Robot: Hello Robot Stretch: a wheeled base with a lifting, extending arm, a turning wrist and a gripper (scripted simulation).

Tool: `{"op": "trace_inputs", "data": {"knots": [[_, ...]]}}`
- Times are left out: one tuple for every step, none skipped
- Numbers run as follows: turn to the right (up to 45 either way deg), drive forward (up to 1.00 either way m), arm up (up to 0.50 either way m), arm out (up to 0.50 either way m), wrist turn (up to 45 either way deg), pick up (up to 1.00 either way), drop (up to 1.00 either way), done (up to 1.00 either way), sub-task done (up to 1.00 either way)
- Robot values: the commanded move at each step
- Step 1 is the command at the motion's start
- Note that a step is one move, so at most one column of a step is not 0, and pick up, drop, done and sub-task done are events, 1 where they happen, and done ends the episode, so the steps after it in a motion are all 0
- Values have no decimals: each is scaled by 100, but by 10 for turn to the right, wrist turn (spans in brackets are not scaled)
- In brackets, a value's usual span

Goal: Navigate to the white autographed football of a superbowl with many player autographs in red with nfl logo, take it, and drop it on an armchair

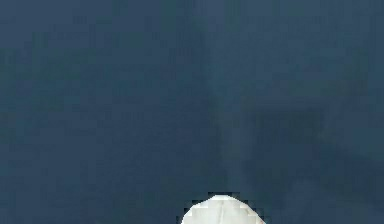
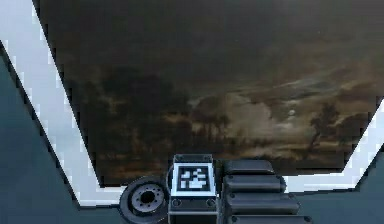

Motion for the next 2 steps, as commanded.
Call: {"op": "trace_inputs", "data": {"knots": [[-30,0,0,0,0,0,0,0,0],[-30,0,0,0,0,0,0,0,0]]}}
